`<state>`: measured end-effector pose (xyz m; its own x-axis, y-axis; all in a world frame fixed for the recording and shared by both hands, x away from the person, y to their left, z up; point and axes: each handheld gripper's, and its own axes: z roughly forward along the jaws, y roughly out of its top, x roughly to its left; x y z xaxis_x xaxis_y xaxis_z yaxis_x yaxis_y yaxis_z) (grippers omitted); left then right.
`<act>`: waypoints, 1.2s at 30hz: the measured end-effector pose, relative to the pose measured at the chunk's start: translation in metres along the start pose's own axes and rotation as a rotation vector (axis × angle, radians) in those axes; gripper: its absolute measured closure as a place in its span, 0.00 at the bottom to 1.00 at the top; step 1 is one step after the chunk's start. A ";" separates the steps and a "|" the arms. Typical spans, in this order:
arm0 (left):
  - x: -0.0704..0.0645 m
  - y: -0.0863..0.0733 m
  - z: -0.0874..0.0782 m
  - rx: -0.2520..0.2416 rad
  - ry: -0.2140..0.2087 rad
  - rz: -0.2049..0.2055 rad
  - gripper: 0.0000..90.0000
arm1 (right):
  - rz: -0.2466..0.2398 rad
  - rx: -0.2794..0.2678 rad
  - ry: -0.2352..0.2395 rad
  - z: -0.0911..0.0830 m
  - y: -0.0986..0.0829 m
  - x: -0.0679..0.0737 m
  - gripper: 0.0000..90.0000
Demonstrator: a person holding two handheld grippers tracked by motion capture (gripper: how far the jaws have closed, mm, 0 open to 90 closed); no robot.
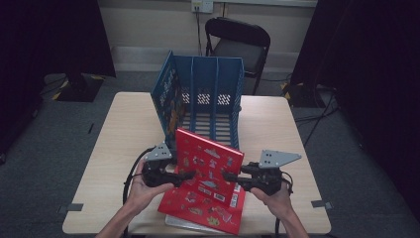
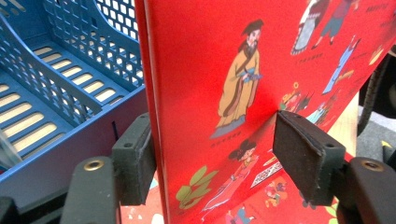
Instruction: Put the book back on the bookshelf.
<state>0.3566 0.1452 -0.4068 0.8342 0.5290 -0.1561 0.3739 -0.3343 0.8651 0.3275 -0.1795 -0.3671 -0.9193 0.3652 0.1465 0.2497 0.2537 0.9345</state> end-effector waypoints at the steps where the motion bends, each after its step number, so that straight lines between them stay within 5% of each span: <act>1: 0.000 0.000 0.000 0.001 0.003 0.024 0.38 | 0.004 -0.002 0.001 0.001 0.000 0.000 0.79; 6: 0.002 -0.005 -0.001 -0.023 -0.006 0.072 0.43 | 0.007 0.009 -0.016 0.006 -0.004 0.002 0.78; 12: 0.001 -0.003 -0.004 0.057 -0.038 0.000 0.42 | -0.005 0.039 -0.004 0.023 -0.007 0.007 0.79; 18: -0.002 -0.007 -0.004 0.033 -0.030 -0.027 0.43 | -0.001 0.032 -0.021 0.036 -0.009 0.009 0.80; 36: -0.004 -0.013 -0.006 0.018 0.031 -0.058 0.43 | -0.016 0.022 -0.052 0.040 -0.009 0.007 0.89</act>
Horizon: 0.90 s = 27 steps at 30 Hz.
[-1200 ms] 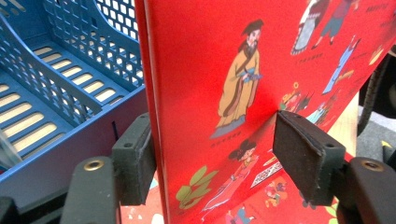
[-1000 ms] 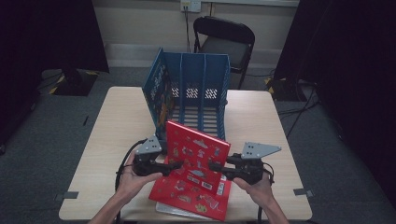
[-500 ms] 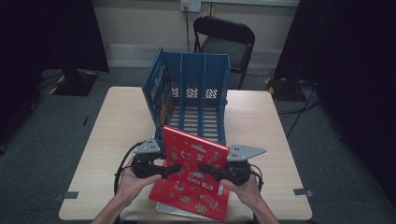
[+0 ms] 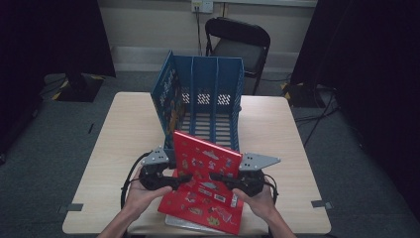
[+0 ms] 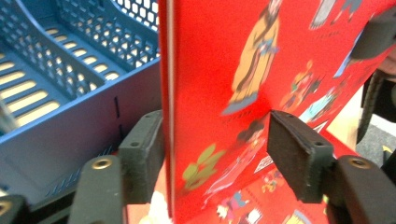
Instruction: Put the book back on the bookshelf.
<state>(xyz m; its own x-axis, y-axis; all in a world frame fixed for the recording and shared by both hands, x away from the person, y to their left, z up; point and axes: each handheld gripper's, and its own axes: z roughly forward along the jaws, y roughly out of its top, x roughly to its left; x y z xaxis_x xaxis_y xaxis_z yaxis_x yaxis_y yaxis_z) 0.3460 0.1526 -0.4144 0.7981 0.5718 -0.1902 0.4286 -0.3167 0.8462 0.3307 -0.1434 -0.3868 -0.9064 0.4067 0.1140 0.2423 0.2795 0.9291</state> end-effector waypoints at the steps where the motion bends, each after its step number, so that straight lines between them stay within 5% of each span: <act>1: 0.001 -0.001 0.000 0.002 0.000 -0.010 0.43 | 0.000 0.002 0.001 0.000 0.000 0.000 0.89; 5: 0.011 -0.013 -0.004 0.059 0.038 -0.080 0.41 | 0.007 0.008 0.002 0.000 0.002 -0.003 0.89; 10: 0.025 -0.031 -0.014 0.073 0.073 -0.165 0.38 | 0.029 0.002 -0.002 -0.002 0.001 -0.007 0.89; 17: 0.039 -0.042 -0.014 0.119 0.146 -0.185 0.34 | 0.042 -0.003 -0.009 -0.006 0.001 -0.008 0.89; 27: 0.043 -0.046 -0.009 0.157 0.126 -0.172 0.31 | 0.069 -0.014 -0.035 -0.017 0.004 -0.013 0.89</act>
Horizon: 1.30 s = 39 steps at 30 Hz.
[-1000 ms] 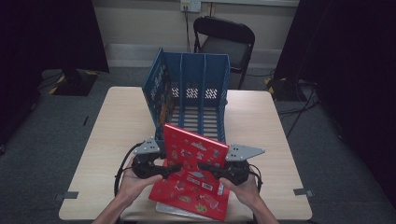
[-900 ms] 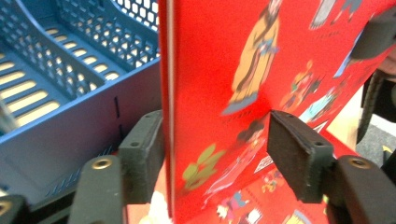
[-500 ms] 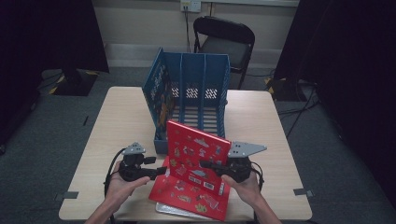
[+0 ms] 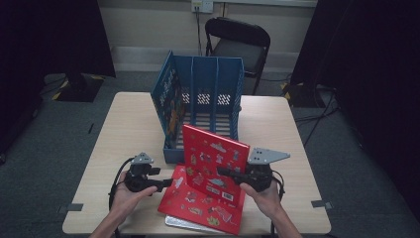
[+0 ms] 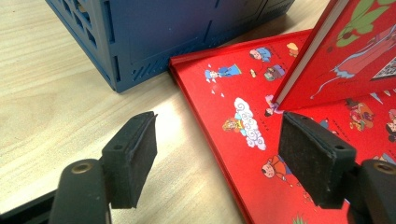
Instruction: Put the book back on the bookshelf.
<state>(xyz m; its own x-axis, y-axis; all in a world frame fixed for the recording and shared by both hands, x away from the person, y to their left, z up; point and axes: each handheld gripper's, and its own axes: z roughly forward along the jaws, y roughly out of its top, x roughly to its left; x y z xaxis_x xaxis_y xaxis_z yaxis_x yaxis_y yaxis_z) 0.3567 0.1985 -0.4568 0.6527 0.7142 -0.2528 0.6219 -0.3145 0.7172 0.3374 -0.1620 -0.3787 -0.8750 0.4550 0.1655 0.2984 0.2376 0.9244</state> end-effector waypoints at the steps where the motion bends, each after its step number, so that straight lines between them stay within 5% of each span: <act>1: 0.001 0.000 0.000 0.002 -0.002 -0.002 0.31 | 0.001 -0.001 -0.002 -0.001 0.000 0.000 0.89; 20: 0.013 -0.002 -0.004 -0.015 0.033 -0.063 0.31 | -0.012 -0.010 -0.026 -0.010 0.014 0.000 0.89; 39: 0.019 -0.003 -0.006 -0.021 0.045 -0.077 0.30 | -0.012 -0.065 -0.065 -0.026 0.040 -0.007 0.89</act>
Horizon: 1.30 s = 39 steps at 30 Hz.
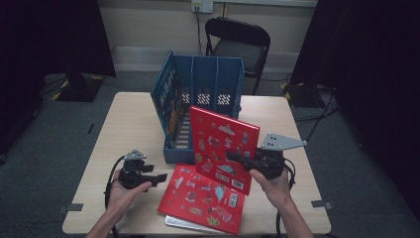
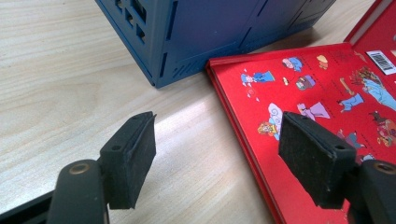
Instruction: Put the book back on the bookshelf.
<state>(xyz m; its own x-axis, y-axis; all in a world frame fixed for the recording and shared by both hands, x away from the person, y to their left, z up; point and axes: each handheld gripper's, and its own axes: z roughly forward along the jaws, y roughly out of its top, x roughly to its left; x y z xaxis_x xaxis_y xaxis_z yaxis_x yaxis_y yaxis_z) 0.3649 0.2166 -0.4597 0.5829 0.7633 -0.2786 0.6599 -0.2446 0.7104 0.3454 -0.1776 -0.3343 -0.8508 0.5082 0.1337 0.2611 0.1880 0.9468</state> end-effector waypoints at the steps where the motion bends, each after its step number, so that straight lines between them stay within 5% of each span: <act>1: 0.000 0.000 0.000 0.002 0.001 0.000 0.30 | 0.000 0.000 -0.003 0.000 0.001 0.000 0.89; 19: 0.001 0.000 -0.001 -0.001 0.000 -0.005 0.31 | 0.003 -0.017 -0.104 0.017 0.027 -0.019 0.89; 32: 0.001 0.000 -0.001 -0.001 0.000 -0.005 0.31 | -0.003 -0.042 -0.110 0.025 0.041 -0.021 0.89; 39: 0.001 0.000 -0.001 -0.003 0.003 -0.008 0.31 | 0.002 -0.059 -0.167 0.034 0.048 -0.029 0.89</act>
<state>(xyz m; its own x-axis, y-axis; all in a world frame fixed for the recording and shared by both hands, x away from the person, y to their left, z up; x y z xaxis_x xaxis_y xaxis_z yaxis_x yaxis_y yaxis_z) 0.3652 0.2181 -0.4601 0.5766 0.7668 -0.2821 0.6629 -0.2373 0.7101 0.3975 -0.1549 -0.3027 -0.7615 0.6419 0.0898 0.2311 0.1395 0.9629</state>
